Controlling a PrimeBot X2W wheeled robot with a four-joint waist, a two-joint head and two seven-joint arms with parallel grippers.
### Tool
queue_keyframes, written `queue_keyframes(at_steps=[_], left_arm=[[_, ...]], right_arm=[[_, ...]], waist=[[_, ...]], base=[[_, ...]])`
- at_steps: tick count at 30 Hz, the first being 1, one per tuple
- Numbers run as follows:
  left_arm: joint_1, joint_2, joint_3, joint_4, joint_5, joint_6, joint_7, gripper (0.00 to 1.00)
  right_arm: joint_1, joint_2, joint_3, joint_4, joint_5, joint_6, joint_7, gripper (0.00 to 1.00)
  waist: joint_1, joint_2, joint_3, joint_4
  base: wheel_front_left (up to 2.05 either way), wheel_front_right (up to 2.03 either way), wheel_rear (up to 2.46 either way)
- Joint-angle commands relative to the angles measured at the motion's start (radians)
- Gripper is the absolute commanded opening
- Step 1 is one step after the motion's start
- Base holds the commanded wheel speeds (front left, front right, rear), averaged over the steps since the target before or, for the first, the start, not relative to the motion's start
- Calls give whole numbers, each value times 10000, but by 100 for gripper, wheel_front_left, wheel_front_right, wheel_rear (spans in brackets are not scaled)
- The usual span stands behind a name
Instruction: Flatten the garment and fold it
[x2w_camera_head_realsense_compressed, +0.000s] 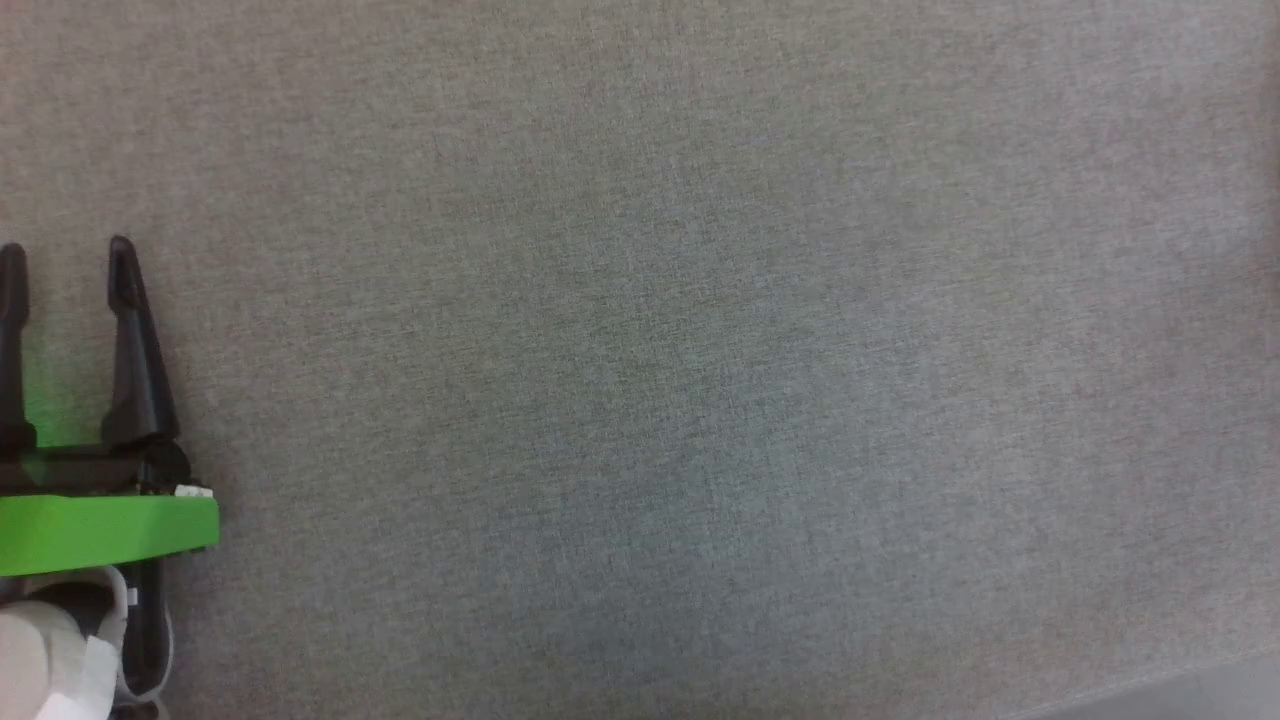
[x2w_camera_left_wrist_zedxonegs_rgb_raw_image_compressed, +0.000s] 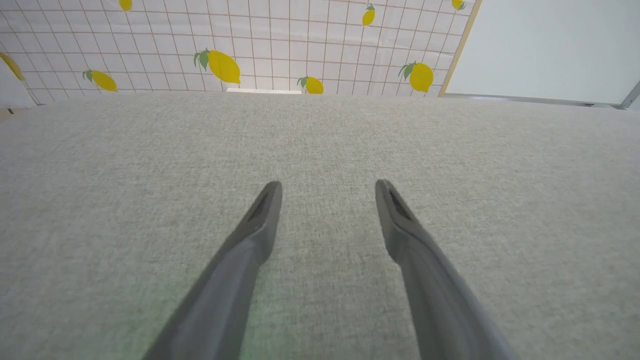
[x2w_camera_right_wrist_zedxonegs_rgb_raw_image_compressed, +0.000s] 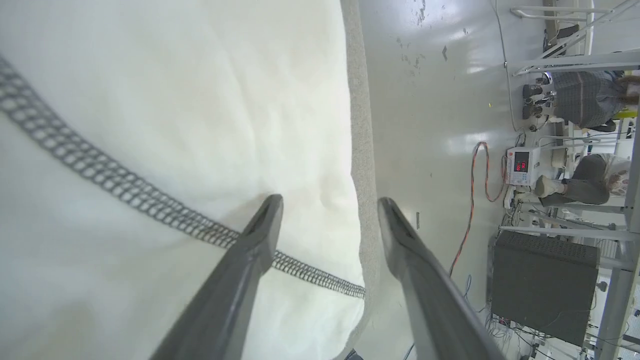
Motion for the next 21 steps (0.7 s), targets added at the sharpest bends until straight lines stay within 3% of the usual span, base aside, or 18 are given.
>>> queue_keyframes(at_steps=[1,5,12,21], left_arm=[[96,-33,-50,135,-72,54,-121,100],[166,-244,-213,576,-95,72,-402,100],[403,-572,-511,1429,-143,78,-679,100],[387,-941,-684,2000,144,497,-938,100]], right_arm=[[-221,83,-131,-13,-173,-19,-74,100],[-469,373,-199,-467,26,-19,-675,100],[-1144,804,1707,-1754,1223,-19,-2240,100],[-858,3352,2565,-2969,3360,-19,-5449,100]], waist=[[-2,-1,-561,-79],[-2,-1,-1543,24],[-2,-1,-3369,408],[-2,-1,-4875,1251]], base=[[0,0,0],[0,0,0],[0,0,0],[0,0,0]])
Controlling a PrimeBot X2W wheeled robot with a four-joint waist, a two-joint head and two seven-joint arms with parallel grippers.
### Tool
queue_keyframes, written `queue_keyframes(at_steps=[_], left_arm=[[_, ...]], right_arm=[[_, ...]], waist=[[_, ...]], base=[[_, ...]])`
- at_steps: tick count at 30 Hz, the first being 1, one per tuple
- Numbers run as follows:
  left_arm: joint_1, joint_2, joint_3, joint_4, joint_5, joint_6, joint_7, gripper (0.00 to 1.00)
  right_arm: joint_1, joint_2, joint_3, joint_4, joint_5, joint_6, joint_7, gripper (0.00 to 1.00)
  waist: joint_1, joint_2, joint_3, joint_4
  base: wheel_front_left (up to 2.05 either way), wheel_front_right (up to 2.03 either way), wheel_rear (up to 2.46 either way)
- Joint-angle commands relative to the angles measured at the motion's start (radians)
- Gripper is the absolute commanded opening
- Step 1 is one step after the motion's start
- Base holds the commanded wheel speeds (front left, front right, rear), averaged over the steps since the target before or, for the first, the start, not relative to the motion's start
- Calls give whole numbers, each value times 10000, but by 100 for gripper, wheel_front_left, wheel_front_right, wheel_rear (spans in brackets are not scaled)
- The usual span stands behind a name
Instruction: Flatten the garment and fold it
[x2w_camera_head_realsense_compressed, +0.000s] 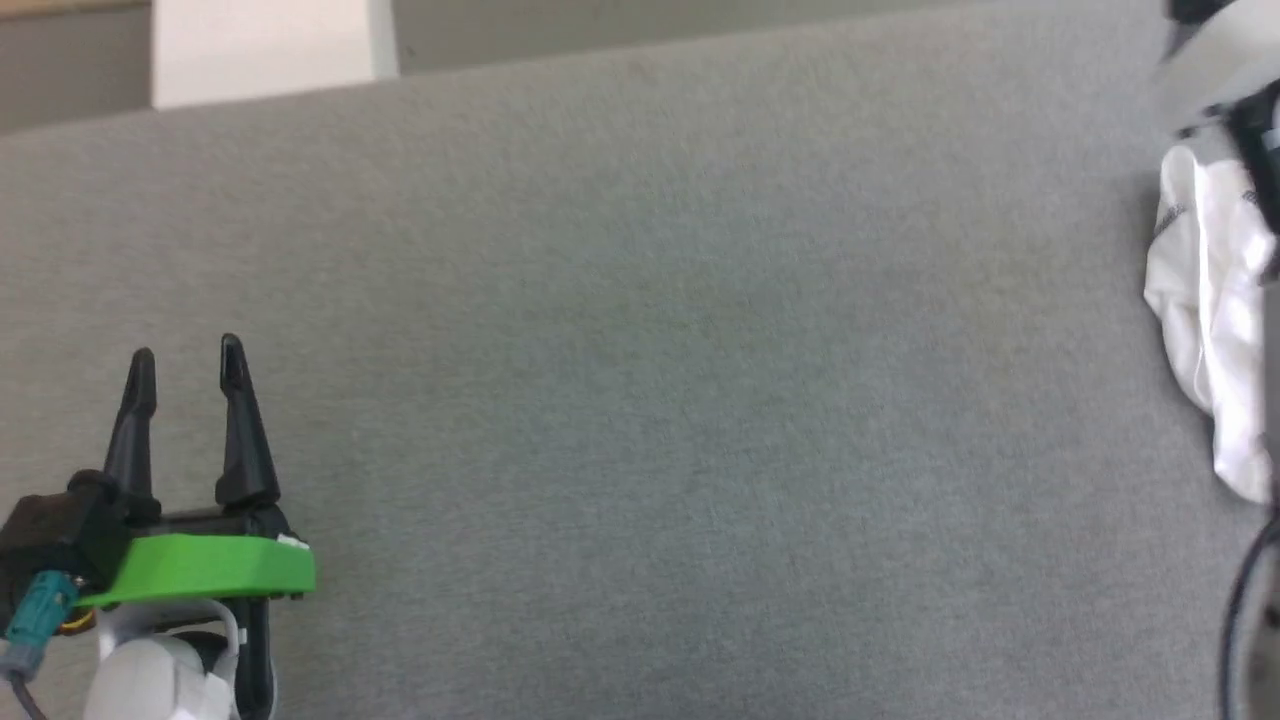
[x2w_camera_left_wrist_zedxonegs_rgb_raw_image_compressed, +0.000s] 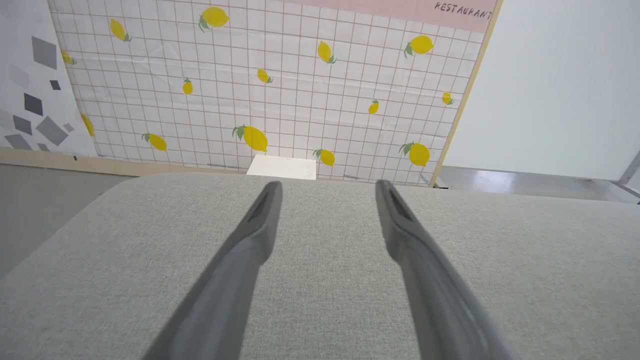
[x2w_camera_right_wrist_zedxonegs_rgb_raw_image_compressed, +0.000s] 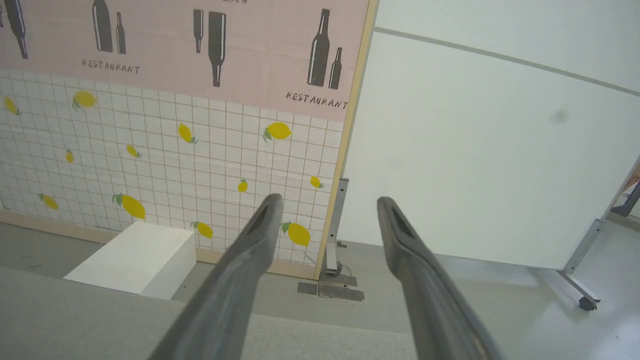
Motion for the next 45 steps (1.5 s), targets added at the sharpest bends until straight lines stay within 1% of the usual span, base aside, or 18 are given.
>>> queue_keyframes(at_steps=[1,5,7,9,13,16,19,21,25,30,34,38,45], left_arm=[[-7,-89,-14,87,52,96,-91,100],[-147,-319,-54,212,57,290,-164,100],[-162,-409,-72,278,59,381,-185,100],[-145,-451,-114,347,95,437,-200,100],[-82,-530,-264,512,136,479,-213,100],[-6,-565,-388,689,128,444,-208,100],[66,-589,-514,889,170,443,-211,100],[113,-608,-621,1030,211,441,-210,100],[159,-698,-766,1280,202,483,-225,100],[314,-663,-1078,1700,553,575,-234,100],[369,-740,-1282,2118,558,582,-221,100],[349,-777,-1436,2510,563,572,-224,100],[322,-806,-1615,3073,595,564,-259,100]], right_arm=[[415,372,43,-154,133,-17,-671,100],[1440,1459,-228,-395,283,-17,-2328,100],[1978,1835,-348,-433,275,-17,-2983,100],[2495,2080,-520,-414,255,-17,-3530,100],[3526,2254,-828,-263,417,-17,-4059,100],[4287,2263,-733,-73,819,-17,-4246,100],[5098,2266,-719,28,898,-17,-4333,100],[5599,2267,-690,39,763,-17,-4351,100],[6497,2267,-753,-325,208,-17,-4359,100],[7502,2268,-876,-691,-168,-17,-4361,100],[8074,2268,-996,-743,-328,-17,-4362,100],[8453,2269,-1110,-653,-232,-17,-4362,100],[8716,2269,-1133,-435,-13,-17,-4363,100]], waist=[[1,-1,-1261,907],[1,-1,-1725,1486],[1,-1,-1922,1707],[1,-1,-2096,1884],[1,-1,-2400,2159],[1,-1,-2589,2251],[1,-1,-2747,2270],[1,-1,-2803,2262],[1,-1,-2879,2230],[1,-1,-2992,2161],[1,-1,-3020,2156],[1,-1,-2972,2126],[1,-1,-2910,2024]], base=[[0,0,0],[0,0,0],[0,0,0],[0,0,0],[0,0,0],[0,0,0],[0,0,0],[0,0,0],[0,0,0],[0,0,0],[0,0,0],[0,0,0],[0,0,0]])
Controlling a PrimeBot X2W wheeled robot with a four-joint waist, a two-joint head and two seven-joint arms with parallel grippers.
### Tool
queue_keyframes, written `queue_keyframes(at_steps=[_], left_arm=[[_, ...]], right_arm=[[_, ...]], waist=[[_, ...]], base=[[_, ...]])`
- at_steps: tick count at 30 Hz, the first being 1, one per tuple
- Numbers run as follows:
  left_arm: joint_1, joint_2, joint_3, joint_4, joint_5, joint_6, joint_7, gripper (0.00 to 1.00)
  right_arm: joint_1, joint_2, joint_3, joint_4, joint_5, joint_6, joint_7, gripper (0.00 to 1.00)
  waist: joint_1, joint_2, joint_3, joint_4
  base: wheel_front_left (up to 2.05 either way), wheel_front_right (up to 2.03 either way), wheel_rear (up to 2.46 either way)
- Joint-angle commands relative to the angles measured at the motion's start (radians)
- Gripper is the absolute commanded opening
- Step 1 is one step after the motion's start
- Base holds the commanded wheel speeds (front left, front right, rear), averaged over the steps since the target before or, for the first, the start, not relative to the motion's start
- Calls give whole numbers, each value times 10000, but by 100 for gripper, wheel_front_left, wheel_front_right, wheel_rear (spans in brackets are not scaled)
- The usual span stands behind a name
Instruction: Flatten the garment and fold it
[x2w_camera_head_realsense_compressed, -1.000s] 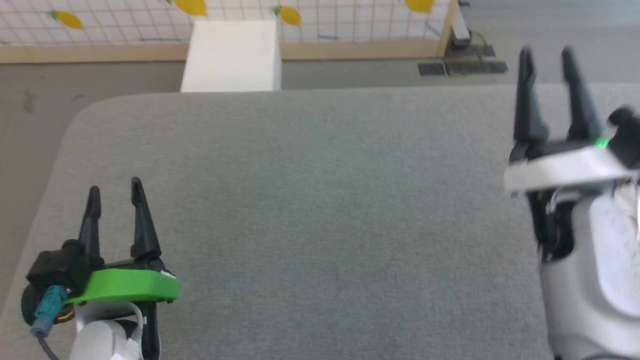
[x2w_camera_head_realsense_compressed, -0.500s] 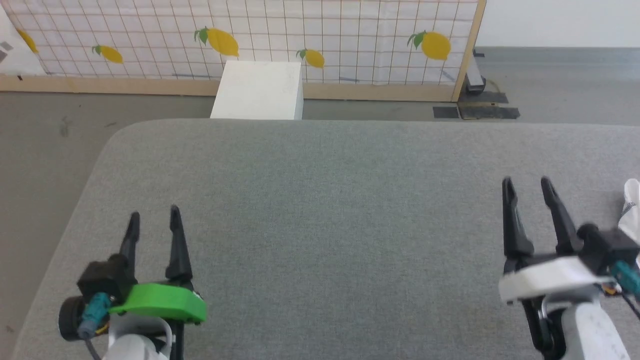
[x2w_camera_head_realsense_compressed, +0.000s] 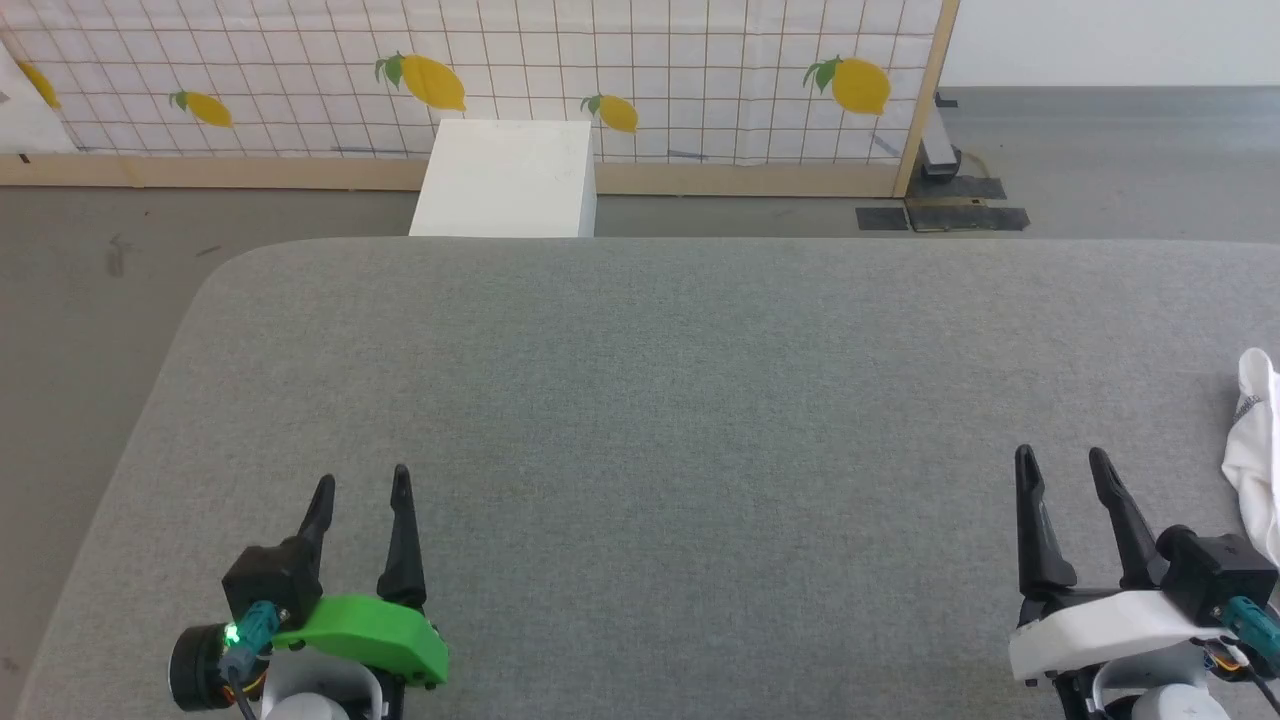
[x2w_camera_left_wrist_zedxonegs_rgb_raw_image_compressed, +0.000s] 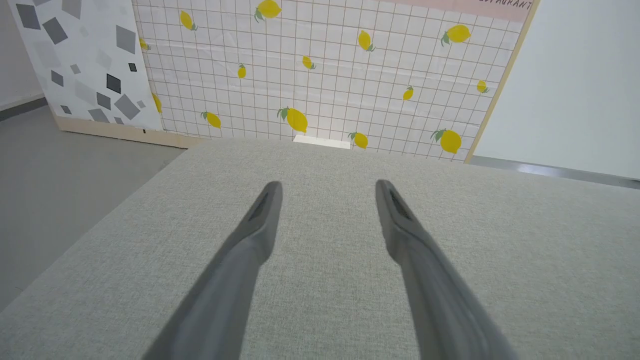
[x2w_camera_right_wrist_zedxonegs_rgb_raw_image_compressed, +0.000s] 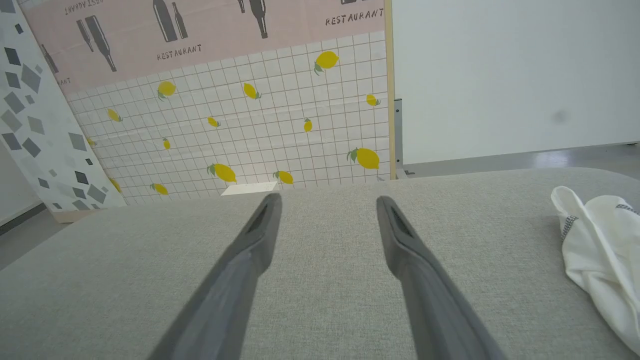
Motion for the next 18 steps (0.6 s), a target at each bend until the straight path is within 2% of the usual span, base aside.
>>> queue_keyframes(at_steps=[1,5,6,18], left_arm=[[67,-32,-20,92,31,38,-58,100],[10,-59,5,226,-101,0,-82,100],[-6,-15,-4,232,-51,-8,-19,0],[26,-39,24,89,85,-14,136,0]], right_arm=[[99,0,6,42,46,-13,-48,100],[60,1,53,70,54,-13,-49,100],[17,0,46,63,17,0,0,0],[31,0,77,-53,-89,-1,153,0]], waist=[[1,-1,15,-28],[1,-1,55,-63],[1,-1,54,-63],[1,-1,55,-82]], base=[[0,0,0],[0,0,0],[0,0,0],[0,0,0]])
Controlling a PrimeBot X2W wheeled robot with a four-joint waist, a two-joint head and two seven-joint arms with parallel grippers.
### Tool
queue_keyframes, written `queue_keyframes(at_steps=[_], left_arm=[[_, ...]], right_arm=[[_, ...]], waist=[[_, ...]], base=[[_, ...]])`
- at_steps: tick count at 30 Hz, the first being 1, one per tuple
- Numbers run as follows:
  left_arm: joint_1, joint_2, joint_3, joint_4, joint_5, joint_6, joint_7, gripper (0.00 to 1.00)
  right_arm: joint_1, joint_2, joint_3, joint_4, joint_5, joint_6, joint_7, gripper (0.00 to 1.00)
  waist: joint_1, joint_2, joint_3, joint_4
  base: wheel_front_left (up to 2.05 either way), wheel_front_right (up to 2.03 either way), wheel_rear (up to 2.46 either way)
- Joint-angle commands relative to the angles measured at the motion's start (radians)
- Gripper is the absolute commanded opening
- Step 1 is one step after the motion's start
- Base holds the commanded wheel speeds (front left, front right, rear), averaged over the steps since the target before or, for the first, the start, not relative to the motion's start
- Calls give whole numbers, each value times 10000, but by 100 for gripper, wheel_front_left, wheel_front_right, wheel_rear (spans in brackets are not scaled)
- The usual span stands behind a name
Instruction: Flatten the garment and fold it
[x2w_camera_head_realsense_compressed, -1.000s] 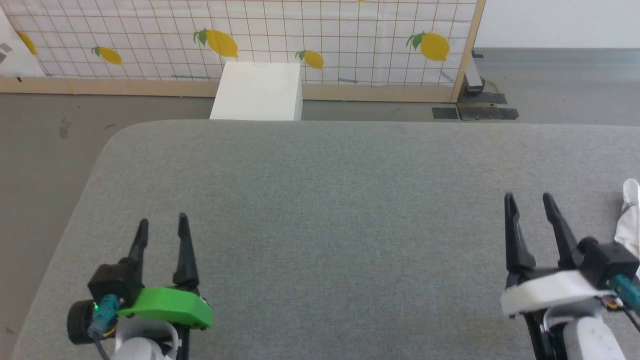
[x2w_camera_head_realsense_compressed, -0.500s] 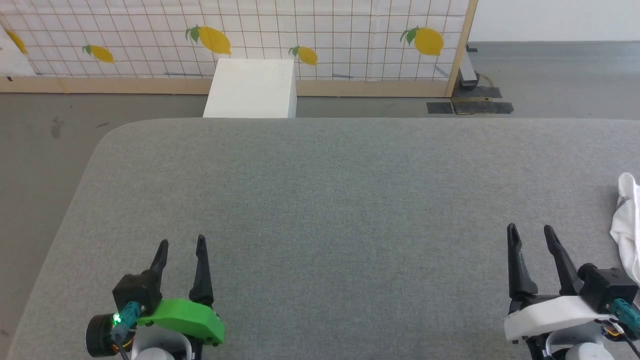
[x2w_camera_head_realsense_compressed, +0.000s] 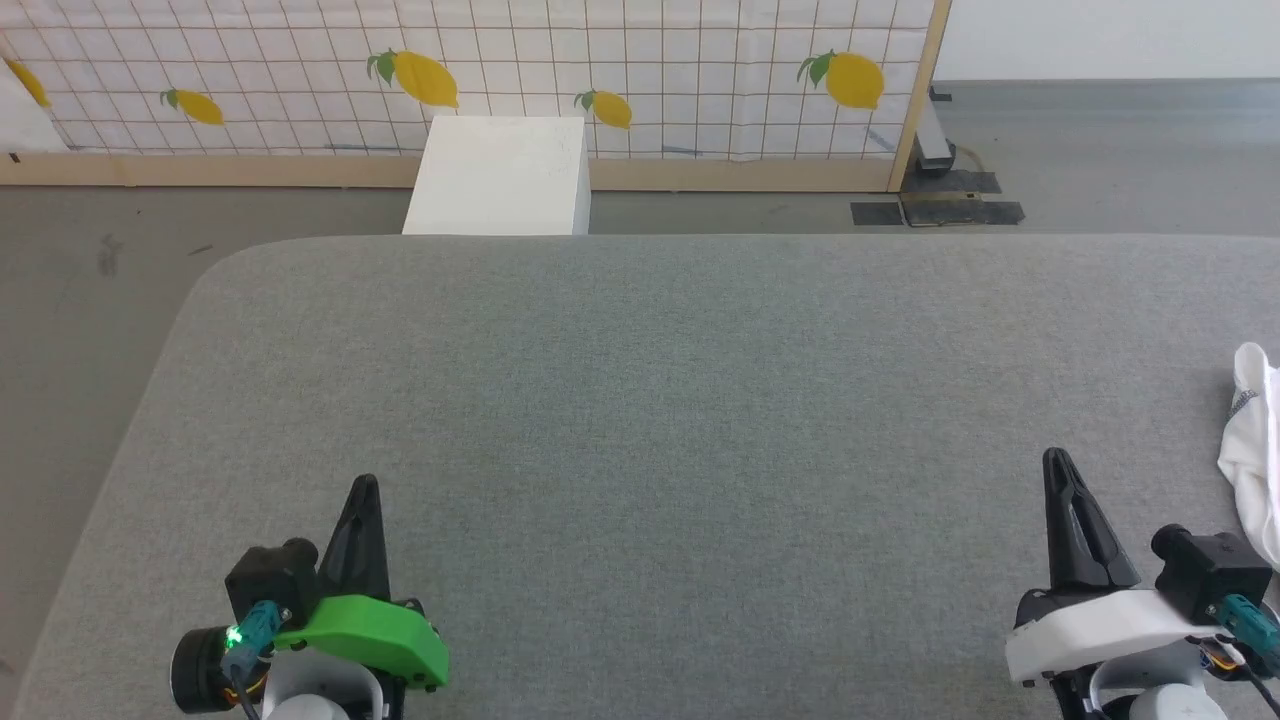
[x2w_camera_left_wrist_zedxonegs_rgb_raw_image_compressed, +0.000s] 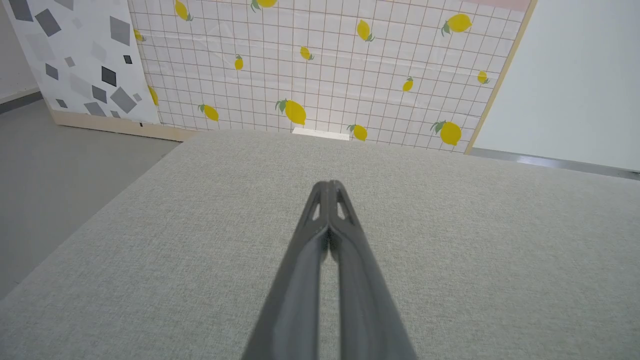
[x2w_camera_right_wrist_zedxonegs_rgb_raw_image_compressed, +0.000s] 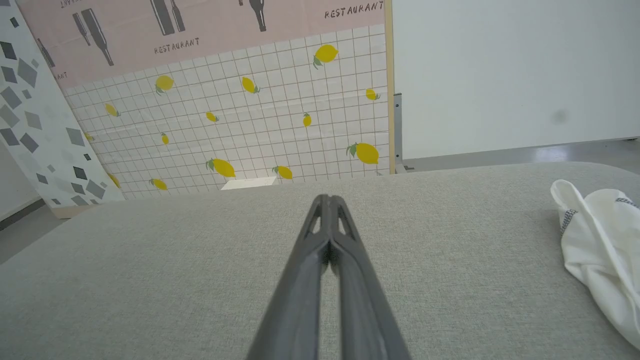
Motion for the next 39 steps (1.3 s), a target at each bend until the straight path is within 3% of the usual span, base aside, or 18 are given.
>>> queue_keyframes(at_steps=[1,39], left_arm=[[38,-26,22,-96,81,-7,65,0],[217,-156,160,-845,787,-39,806,0]], right_arm=[[16,0,39,-92,-88,-1,68,0],[89,0,310,-718,-648,-5,832,0]], waist=[[1,0,-1,-3],[1,0,-6,-88]], base=[[0,0,0],[0,0,0]])
